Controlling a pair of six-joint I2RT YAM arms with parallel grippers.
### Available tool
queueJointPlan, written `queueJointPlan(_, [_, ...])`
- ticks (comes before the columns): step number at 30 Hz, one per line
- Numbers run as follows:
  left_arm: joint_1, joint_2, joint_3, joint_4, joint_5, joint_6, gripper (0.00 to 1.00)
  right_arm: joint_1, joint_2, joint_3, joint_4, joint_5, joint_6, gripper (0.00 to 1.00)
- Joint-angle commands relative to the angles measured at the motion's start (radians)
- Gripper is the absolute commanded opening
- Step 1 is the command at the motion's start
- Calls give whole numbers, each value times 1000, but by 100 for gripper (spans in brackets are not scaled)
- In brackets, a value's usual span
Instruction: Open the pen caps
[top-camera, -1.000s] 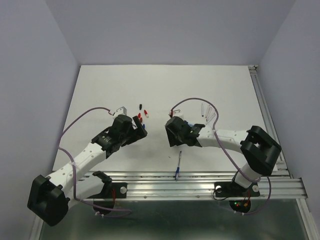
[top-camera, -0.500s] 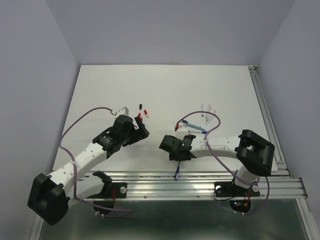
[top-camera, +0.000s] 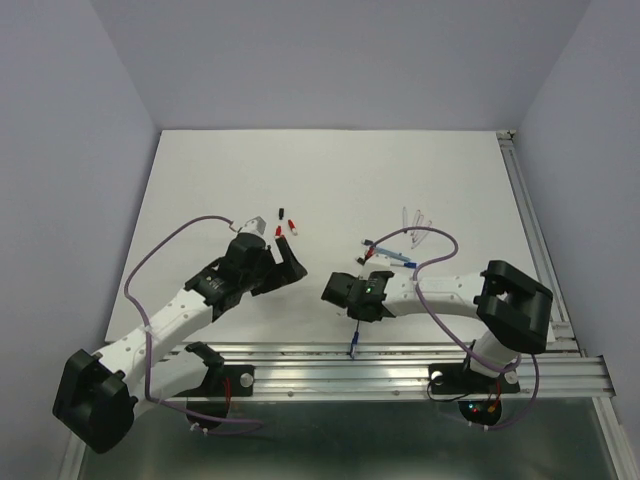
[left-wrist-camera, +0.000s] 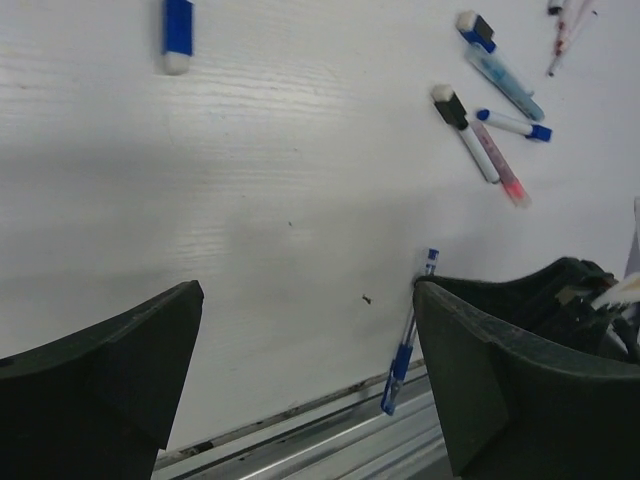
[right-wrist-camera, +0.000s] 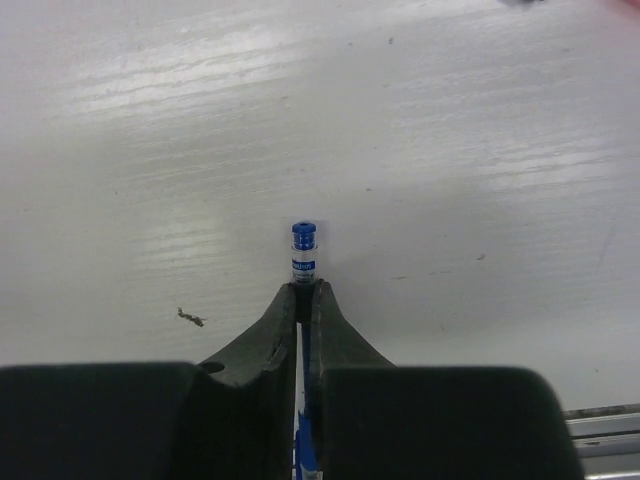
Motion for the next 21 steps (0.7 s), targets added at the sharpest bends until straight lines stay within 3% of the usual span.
queueJointPlan(1, [-35,-30,-53,198,259,37,98,-2,-85,-18,-97,185,101,1])
queueJointPlan(6, [-235,-37,-85,351,308,73,98,-54,-200,2,-60,232,59,1])
queueJointPlan(11, [-293,19,-105,498,402,133,98,-114,-324,-18,82,149,-93,1])
queueJointPlan(21, [-339,143,-34,534,407,185,95,-149,-392,-29,263,-10,-198,1])
